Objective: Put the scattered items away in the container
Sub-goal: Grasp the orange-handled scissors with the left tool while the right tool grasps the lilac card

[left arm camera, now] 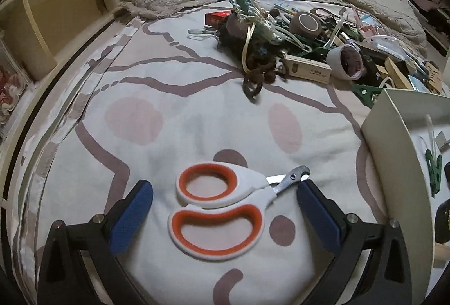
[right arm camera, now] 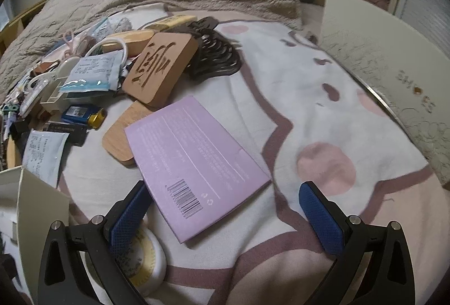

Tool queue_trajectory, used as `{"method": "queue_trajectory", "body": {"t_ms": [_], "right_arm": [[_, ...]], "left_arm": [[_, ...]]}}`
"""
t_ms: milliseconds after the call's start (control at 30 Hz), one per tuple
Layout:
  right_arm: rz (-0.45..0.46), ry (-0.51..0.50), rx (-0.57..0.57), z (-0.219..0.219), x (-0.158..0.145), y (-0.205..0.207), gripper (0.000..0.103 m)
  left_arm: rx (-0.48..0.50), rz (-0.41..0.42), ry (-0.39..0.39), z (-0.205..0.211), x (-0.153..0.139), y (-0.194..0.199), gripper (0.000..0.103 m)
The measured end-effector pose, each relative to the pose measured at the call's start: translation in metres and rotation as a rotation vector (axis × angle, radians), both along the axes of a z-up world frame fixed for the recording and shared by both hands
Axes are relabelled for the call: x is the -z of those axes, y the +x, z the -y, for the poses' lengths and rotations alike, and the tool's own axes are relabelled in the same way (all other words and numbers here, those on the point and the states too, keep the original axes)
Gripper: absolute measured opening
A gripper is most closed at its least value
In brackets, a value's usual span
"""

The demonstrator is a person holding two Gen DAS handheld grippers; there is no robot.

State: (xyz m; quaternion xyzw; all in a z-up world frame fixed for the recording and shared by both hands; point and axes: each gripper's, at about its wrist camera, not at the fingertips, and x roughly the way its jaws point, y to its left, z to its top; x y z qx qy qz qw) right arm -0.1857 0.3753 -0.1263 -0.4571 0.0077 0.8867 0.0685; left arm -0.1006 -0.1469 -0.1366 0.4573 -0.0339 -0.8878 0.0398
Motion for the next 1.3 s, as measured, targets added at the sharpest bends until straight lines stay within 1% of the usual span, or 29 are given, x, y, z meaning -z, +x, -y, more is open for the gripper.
{"method": "queue_trajectory", "body": {"t_ms": [100, 167, 267, 333, 367, 433, 600, 700, 767, 833, 967, 1133, 1267, 1300], "right_arm": [[-0.024, 0.03, 0.05, -0.004, -0.003, 0.004, 0.103], [-0.042, 0.034, 0.106, -0.011, -0.005, 0.006, 0.103], [-0.072, 0.007, 0.215, -0.029, -0.009, 0.013, 0.103], [-0.094, -0.027, 0.268, -0.04, -0.011, 0.017, 0.103], [-0.103, -0.04, 0.278, -0.043, -0.012, 0.019, 0.103], [-0.119, -0.05, 0.273, -0.043, -0.015, 0.021, 0.103], [-0.125, -0.102, 0.181, -0.032, -0.022, 0.028, 0.103], [-0.106, -0.072, 0.12, -0.018, -0.025, 0.026, 0.103], [-0.08, -0.037, 0.081, -0.009, -0.025, 0.016, 0.103], [-0.048, -0.011, 0.076, -0.005, -0.023, 0.006, 0.103], [0.013, -0.018, 0.071, -0.002, -0.016, -0.016, 0.103], [0.075, -0.017, 0.054, 0.003, -0.005, -0.031, 0.103], [0.082, -0.016, 0.06, 0.003, -0.001, -0.034, 0.103], [0.082, -0.02, 0.063, 0.002, -0.001, -0.035, 0.103]], "left_arm": [[-0.001, 0.004, 0.0, 0.001, 0.0, -0.001, 0.103], [-0.003, 0.005, -0.003, 0.001, 0.0, -0.001, 0.103], [-0.007, 0.004, -0.006, 0.002, 0.001, -0.001, 0.103], [-0.013, 0.003, -0.012, 0.001, 0.001, 0.0, 0.103], [-0.016, 0.002, -0.017, 0.001, 0.001, 0.0, 0.103], [-0.02, 0.001, -0.024, 0.0, 0.002, 0.0, 0.103], [-0.023, 0.002, -0.032, 0.0, 0.002, -0.001, 0.103], [-0.024, 0.003, -0.033, 0.0, 0.002, -0.001, 0.103], [-0.024, 0.003, -0.036, -0.001, 0.002, -0.001, 0.103], [-0.025, 0.001, -0.034, 0.0, 0.002, -0.001, 0.103], [-0.025, 0.003, -0.04, -0.001, 0.002, -0.001, 0.103], [-0.025, 0.005, -0.033, 0.001, 0.003, -0.003, 0.103], [-0.03, -0.023, -0.035, 0.001, 0.003, -0.002, 0.103], [-0.029, -0.033, -0.039, 0.0, 0.003, -0.002, 0.101]]}}
